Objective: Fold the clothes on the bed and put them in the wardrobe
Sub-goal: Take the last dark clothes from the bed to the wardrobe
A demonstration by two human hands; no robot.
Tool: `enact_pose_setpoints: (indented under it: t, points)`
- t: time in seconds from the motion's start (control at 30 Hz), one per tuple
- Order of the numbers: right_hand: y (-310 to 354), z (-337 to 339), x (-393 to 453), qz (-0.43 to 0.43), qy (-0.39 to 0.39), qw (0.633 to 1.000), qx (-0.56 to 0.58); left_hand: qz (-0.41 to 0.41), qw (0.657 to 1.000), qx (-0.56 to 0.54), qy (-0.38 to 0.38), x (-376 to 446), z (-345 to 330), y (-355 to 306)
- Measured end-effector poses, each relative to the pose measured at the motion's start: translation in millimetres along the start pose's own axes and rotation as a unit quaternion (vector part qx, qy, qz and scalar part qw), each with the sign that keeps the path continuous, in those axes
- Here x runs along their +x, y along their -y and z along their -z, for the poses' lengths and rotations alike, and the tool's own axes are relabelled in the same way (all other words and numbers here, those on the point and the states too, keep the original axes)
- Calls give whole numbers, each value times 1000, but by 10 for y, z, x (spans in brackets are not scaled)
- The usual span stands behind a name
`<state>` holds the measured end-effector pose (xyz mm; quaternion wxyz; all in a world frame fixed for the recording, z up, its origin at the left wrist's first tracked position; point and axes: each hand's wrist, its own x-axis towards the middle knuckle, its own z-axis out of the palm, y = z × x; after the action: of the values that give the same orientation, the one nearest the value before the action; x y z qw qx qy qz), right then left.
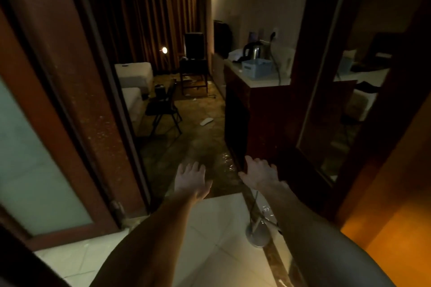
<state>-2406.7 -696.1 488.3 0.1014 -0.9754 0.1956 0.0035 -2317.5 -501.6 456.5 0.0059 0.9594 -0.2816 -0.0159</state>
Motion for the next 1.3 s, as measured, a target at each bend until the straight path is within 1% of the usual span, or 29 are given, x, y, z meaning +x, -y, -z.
enact_pose_setpoints:
  t: [0.17,0.33,0.47,0.53,0.77,0.97,1.03,1.13,1.3]
  points:
    - [565,-143,377,37,5,999,3,42,999,-4,2,101,-22,690]
    - [870,-208,823,53,16,998,3,58,998,16,-18,326,-41,1121]
    - [988,-203,1290,77,12,997,1,86,996,22,-5,700,-58,1282]
    - [1036,-175,1573,89,11,996,1,96,995,26,-15,956,-62,1341]
    - [1077,-26,2645,105,43,993,40,124,992,16,-35,1979,12,1424]
    - [1090,85,3411,122,61,990,33,161,987,-11,-15,2640,-64,1509]
    - [1151,69,3632,122,74,988,50,169,985,-14,-4,2806,-94,1586]
    - [1280,-39,4036,127,94,984,78,182,983,-21,-9,3083,-110,1730]
    - [1590,-261,4775,127,117,980,98,201,979,-38,15,3628,-207,2101]
